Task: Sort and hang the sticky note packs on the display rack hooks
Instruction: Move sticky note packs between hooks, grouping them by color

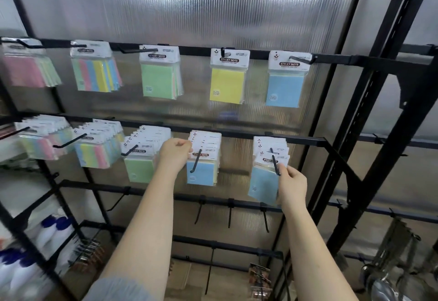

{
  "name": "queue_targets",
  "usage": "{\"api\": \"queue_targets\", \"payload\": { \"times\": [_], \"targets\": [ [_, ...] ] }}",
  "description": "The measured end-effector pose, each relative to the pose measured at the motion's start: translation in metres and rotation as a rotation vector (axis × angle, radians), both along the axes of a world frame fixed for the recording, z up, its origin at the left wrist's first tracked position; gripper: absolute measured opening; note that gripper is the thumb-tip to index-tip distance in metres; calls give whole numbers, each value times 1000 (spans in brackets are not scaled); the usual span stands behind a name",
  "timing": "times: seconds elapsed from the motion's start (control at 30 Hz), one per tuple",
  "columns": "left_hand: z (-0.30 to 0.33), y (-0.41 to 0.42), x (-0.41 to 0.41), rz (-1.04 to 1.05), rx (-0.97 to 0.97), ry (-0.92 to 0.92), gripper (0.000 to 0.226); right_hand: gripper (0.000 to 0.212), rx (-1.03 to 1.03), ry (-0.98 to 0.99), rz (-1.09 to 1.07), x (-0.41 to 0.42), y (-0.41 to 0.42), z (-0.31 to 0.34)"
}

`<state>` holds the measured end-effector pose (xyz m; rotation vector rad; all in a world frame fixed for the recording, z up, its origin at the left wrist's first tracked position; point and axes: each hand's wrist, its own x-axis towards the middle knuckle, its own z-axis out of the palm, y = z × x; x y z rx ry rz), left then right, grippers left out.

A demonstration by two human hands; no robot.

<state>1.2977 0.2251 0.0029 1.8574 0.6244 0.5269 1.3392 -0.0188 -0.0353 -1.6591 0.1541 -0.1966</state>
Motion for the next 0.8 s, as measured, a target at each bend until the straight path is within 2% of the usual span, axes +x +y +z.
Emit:
{"api": "queue_targets", "payload": {
  "times": [0.1,0.17,0.33,0.47,0.57,0.67,0.8],
  "targets": [
    [-10,4,-7,35,-16,10,14,36,-45,-32,-49,-7,-2,2],
    [-13,4,-9,22,-2,42,24,35,-104,-31,-86,-16,-3,7],
    [-21,0,-7,-161,1,146,41,37,-144,-13,-258,-47,5,16],
    [-30,0,-2,-66,-83,63,40,42,-194,-116,-354,-62,13,15],
    [-39,4,0,-8,-115,48,33,35,-245,-224,-375,-68,12,17],
    [-47,3,2,1,-173,57,26,32,-219,-285,-382,-68,12,18],
    [-51,0,7,18,-148,48,33,32,-149,-329,-368,-67,11,22]
  ]
}}
